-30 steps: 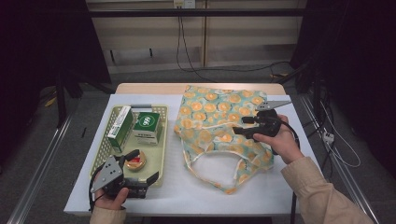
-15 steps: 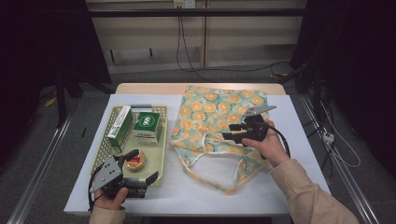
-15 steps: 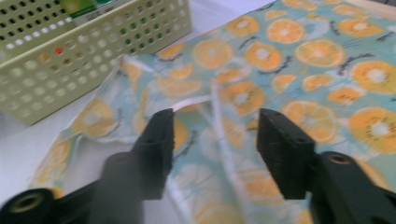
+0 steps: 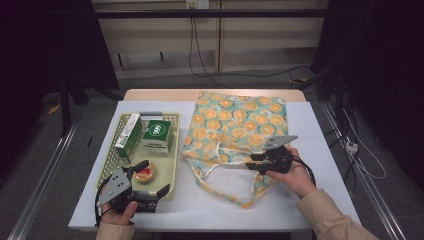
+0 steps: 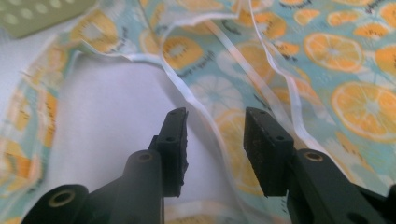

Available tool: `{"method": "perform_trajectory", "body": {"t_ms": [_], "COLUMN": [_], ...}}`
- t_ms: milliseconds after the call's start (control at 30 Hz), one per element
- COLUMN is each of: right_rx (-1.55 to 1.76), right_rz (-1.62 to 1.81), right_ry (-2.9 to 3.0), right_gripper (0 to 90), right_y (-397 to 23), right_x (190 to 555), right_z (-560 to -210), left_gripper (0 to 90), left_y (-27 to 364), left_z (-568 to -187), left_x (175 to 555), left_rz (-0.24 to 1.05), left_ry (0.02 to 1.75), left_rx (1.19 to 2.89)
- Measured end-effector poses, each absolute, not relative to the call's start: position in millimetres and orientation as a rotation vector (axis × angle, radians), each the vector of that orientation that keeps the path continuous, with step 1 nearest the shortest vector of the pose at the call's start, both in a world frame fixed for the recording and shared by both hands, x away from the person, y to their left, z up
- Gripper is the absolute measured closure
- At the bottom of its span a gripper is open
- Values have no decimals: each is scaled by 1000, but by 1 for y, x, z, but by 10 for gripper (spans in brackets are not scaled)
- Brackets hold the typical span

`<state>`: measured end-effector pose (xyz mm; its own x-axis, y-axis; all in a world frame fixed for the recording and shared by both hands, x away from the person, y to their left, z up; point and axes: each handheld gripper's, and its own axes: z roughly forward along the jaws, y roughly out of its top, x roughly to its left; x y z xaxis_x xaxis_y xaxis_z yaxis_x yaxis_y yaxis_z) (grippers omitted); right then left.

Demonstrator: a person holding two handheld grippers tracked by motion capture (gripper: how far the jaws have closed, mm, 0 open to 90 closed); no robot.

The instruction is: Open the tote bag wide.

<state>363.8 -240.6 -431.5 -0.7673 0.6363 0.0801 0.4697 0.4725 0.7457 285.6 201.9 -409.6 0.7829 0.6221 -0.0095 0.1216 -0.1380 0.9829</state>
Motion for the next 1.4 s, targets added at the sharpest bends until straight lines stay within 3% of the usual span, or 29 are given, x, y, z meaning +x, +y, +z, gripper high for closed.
{"method": "perform_trajectory", "body": {"t_ms": [233,433,900,1400], "right_rx": [979,1038,1145,1361], "right_rz": [1093,1137,1281,1250], "right_ry": [2500,2462,2363,2270], "right_gripper": [699,891,900,898], "right_y": [-244,-252,-260,-271], "right_x": [371,379,425,463], "right_z": [-440,-439,-421,-462], "left_gripper": [26,26,26,26], "left_y": [202,201,200,202], "left_z": [-410,-410,-411,-412], "left_x": [286,286,288,290], "left_rz": [479,476,474,469], "left_ry": [592,589,588,594], "left_rx": [1681,1681,1691,1689]}}
